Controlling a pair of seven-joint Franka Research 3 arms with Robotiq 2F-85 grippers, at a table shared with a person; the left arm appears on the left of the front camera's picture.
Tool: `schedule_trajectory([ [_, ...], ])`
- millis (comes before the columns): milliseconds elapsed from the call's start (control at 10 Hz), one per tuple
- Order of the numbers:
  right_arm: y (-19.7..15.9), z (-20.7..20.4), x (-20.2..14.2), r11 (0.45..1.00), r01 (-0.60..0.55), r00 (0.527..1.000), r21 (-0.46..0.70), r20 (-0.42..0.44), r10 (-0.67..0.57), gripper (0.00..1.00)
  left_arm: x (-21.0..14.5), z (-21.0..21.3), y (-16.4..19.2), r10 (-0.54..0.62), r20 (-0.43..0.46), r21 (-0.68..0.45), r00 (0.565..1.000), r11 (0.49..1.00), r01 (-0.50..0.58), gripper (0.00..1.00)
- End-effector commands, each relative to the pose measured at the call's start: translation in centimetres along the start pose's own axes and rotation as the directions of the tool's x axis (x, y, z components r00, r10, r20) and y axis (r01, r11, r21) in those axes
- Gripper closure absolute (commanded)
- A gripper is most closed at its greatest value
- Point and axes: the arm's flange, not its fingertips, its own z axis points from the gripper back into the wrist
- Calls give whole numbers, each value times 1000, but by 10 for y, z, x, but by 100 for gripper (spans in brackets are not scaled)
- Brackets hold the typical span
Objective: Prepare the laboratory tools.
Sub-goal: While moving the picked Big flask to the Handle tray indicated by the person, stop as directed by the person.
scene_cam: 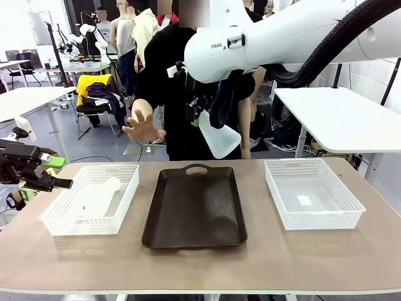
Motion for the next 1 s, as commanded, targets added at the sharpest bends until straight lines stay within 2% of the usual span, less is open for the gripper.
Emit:
schedule_trajectory([
  [0, -2, -5, -1, 999, -30, 999, 41, 25, 29, 100, 0, 1, -1, -8, 10, -9, 1000, 1000, 9, 0],
  [200, 1, -3, 0, 1000, -7, 1000, 10, 0, 7, 100, 0, 1, -1, -8, 10, -9, 1000, 1000, 9, 0],
  [900, 1, -3, 0, 1000, -7, 1000, 10, 0, 7, 100, 0, 1, -1, -8, 10, -9, 1000, 1000, 9, 0],
])
